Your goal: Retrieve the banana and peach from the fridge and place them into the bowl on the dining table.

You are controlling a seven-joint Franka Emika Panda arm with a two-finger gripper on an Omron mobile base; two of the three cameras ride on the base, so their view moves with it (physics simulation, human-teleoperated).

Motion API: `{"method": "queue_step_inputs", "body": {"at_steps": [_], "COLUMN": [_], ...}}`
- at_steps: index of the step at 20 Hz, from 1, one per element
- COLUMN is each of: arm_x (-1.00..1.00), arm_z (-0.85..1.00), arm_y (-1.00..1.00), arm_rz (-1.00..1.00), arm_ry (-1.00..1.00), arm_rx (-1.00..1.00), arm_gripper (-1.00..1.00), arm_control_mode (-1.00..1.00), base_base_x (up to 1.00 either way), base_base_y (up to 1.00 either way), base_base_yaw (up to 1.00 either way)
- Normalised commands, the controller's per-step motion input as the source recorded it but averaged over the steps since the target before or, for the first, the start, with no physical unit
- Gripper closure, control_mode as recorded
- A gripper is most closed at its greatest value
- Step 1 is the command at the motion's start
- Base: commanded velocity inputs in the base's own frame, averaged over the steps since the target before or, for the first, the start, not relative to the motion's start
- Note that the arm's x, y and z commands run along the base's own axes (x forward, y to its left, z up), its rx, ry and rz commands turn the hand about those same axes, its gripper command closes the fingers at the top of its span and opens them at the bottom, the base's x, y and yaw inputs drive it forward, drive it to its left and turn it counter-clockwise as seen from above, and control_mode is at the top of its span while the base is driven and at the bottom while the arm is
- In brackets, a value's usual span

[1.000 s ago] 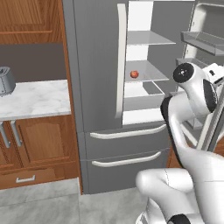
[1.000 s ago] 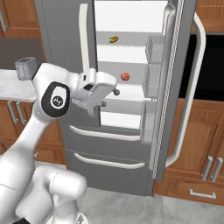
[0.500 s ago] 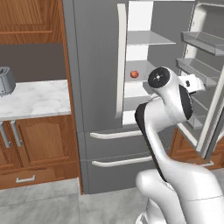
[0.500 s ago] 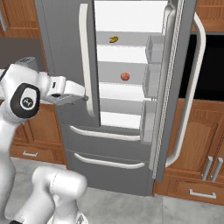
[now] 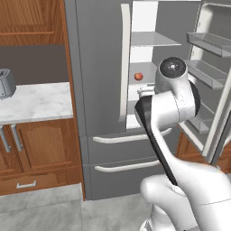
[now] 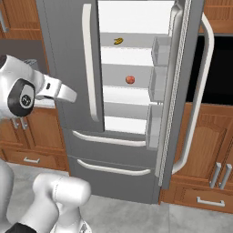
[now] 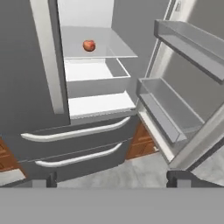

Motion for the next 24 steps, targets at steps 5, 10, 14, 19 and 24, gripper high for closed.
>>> {"method": "queue_step_inputs", "body": {"at_steps": [5,10,14,19,24], "arm_x": [0.08,0.27,0.59,0.72,0.78], "arm_z": [0.00,0.00,0.02,0.07,0.04], "arm_y": [0.04,0.00,0.00,0.08,0.05], "arm_rz": [0.27,0.21,0.19,0.11,-0.02], "arm_ry": [-0.29,-0.19,-0.01,0.00,0.18], "arm_rx": [0.11,0.00,0.00,0.00,0.00], "arm_gripper": [-1.00,-1.00,-1.00,-1.00,-1.00], "arm_control_mode": [-1.00,-1.00,-1.00,-1.00,-1.00], "base_base_x": [0.00,0.00,0.00,0.00,0.00], "base_base_y": [0.00,0.00,0.00,0.00,0.00], "base_base_yaw": [0.00,0.00,0.00,0.00,0.00]}}
